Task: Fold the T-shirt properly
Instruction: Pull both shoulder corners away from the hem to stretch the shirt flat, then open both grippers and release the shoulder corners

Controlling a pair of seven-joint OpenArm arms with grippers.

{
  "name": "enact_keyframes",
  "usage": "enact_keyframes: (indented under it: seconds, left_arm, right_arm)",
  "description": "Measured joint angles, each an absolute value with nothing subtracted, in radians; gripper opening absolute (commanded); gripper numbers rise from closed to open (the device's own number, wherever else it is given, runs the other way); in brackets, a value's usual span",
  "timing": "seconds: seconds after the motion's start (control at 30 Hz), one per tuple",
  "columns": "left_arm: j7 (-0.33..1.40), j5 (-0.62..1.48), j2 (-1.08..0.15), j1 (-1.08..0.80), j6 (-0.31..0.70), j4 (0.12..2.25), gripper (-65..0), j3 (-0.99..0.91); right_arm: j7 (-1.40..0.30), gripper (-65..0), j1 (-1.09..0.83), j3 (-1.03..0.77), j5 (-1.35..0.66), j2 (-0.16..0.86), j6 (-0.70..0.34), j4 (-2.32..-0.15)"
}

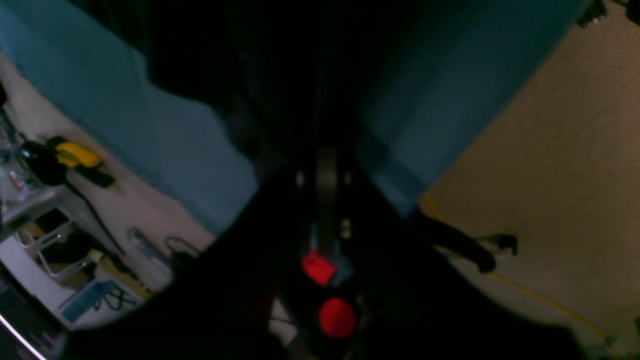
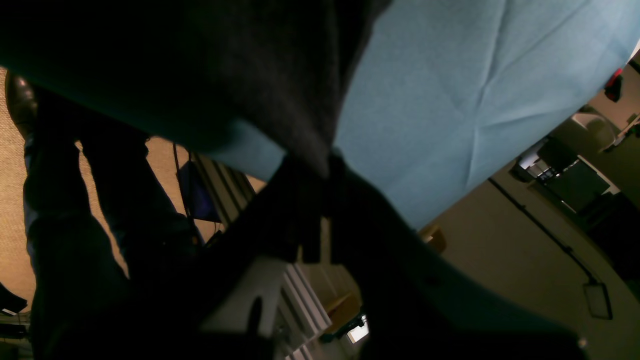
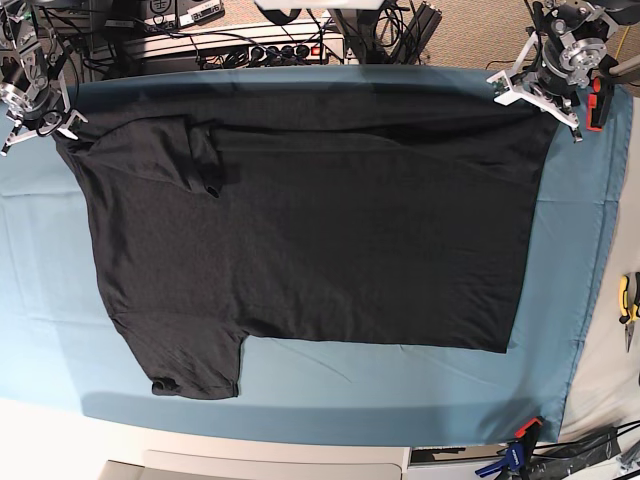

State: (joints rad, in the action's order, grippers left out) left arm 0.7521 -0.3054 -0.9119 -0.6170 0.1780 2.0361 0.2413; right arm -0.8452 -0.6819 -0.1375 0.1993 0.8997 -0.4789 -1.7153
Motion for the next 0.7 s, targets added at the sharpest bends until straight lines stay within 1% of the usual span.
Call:
enact_keyframes:
  seconds: [0.07,0.5,0.63,0.67,0.7]
  left_arm:
    - [0.752,-0.285,-0.912,-0.617,0.192,2.036,-65.0,0.241]
    - [0.752,-0.279,-0.912,-0.617,0.192,2.036,-65.0,0.241]
    - [0.760,-0.279,-0.912,-0.617,0.192,2.036,-57.4,0.241]
    - [0.768,-0.279,-0.912,-0.617,0.192,2.036,-55.3,0.241]
    - [0.774,-0.279,-0.912,-0.617,0.192,2.036,-53.3,0.241]
  right_arm:
    - [-0.849,-65.0,-0.682,-0.138,0.200,0.900,-0.479,-1.715]
    - [-0.852,-65.0,-0.682,-0.138,0.199,0.900,-0.479,-1.715]
    - [-0.854,-65.0,-0.682,-0.138,0.200,0.900,-0.484,-1.715]
    - [-0.860,-63.9,-0.682,-0.138,0.200,0.900,-0.484,-1.715]
    - [-0.861,-60.9,-0.682,-0.138,0.201,0.900,-0.484,-1.715]
